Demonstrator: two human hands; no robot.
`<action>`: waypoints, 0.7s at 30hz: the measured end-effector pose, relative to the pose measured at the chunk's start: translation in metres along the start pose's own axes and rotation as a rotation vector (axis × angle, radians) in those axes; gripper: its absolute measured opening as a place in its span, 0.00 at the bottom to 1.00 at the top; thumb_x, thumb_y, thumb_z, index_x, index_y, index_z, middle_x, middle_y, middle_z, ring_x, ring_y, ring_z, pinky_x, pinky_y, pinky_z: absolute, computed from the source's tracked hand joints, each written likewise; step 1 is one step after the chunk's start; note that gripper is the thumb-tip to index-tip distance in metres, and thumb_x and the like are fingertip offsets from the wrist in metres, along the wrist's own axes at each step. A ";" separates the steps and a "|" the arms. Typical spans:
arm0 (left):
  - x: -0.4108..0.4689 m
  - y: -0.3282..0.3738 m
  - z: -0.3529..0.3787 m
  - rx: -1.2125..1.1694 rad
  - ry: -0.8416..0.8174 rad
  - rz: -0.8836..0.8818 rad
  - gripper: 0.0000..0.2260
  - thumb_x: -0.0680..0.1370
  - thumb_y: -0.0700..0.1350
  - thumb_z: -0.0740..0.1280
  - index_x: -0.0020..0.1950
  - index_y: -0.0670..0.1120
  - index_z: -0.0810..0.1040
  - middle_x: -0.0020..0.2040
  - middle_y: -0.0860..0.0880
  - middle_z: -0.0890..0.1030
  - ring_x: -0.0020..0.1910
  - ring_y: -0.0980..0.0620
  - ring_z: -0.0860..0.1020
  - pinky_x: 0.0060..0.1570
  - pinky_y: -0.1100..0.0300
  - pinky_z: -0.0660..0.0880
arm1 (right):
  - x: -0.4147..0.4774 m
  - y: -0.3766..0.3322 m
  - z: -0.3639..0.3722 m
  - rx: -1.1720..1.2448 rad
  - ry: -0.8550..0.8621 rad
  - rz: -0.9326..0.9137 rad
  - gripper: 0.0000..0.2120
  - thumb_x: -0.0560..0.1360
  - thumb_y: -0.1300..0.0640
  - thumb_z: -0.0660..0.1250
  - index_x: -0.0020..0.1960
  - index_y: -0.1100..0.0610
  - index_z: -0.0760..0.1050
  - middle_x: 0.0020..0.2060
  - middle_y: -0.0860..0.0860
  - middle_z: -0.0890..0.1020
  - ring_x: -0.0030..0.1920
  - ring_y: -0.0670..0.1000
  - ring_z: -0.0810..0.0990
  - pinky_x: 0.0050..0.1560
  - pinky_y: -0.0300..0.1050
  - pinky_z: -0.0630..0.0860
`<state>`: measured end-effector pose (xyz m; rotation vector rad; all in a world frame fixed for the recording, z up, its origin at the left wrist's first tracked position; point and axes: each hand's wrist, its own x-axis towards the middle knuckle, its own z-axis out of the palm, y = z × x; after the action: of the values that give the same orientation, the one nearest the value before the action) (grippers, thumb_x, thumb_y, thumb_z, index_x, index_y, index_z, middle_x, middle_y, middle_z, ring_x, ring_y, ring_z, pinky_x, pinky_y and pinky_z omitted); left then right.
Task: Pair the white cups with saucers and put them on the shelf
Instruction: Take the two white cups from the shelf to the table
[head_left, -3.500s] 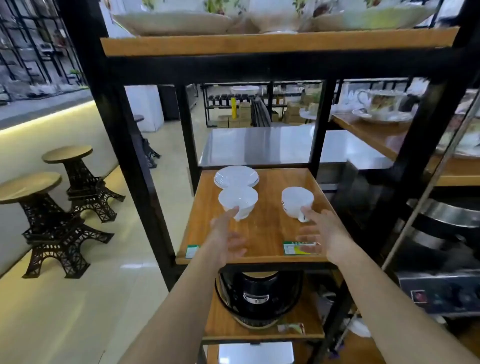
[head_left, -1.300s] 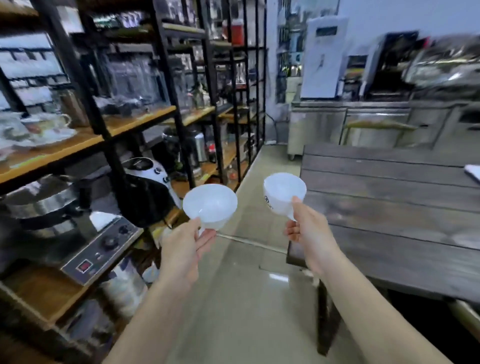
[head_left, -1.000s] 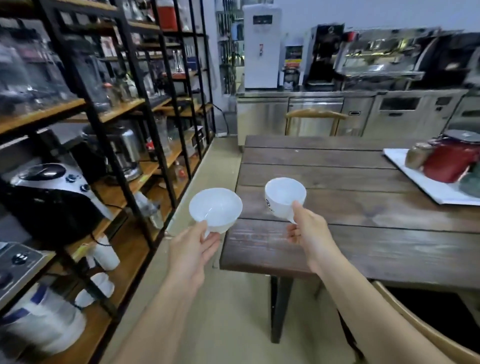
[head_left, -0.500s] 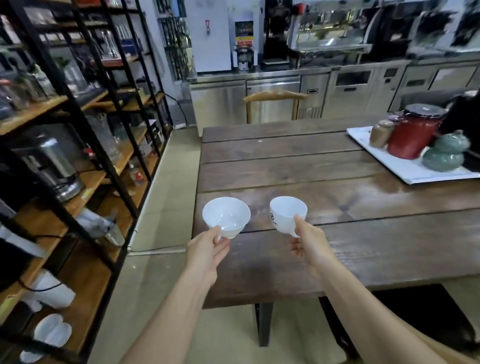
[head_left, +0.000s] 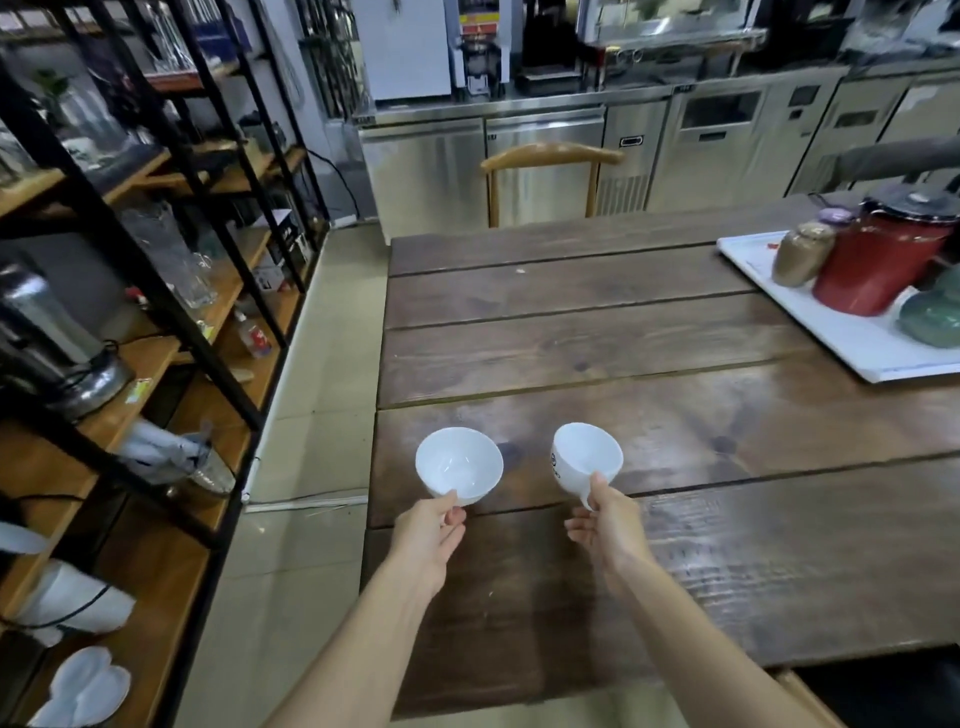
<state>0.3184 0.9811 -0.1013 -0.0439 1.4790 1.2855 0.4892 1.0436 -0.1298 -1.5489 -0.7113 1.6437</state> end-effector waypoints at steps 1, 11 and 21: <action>0.004 -0.001 0.003 -0.001 0.001 -0.014 0.16 0.78 0.35 0.64 0.64 0.32 0.70 0.42 0.41 0.76 0.50 0.46 0.77 0.69 0.49 0.68 | 0.006 0.002 -0.001 0.009 0.025 0.005 0.16 0.80 0.50 0.55 0.57 0.62 0.71 0.37 0.57 0.73 0.31 0.53 0.73 0.32 0.43 0.73; 0.024 -0.015 0.027 -0.009 0.027 -0.034 0.06 0.79 0.36 0.63 0.53 0.33 0.74 0.44 0.44 0.78 0.57 0.46 0.76 0.69 0.49 0.68 | 0.035 0.012 -0.020 -0.138 0.088 -0.080 0.15 0.81 0.51 0.56 0.46 0.60 0.74 0.40 0.57 0.77 0.34 0.52 0.75 0.35 0.44 0.73; 0.013 -0.028 0.017 0.084 0.080 -0.019 0.11 0.75 0.46 0.70 0.50 0.40 0.74 0.50 0.39 0.80 0.47 0.44 0.81 0.43 0.49 0.80 | 0.034 0.011 -0.046 -0.329 0.123 -0.112 0.16 0.72 0.40 0.63 0.42 0.52 0.67 0.38 0.55 0.80 0.29 0.53 0.74 0.29 0.46 0.72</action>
<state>0.3432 0.9895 -0.1256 -0.0541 1.5962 1.2173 0.5341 1.0612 -0.1632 -1.7860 -1.0214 1.3858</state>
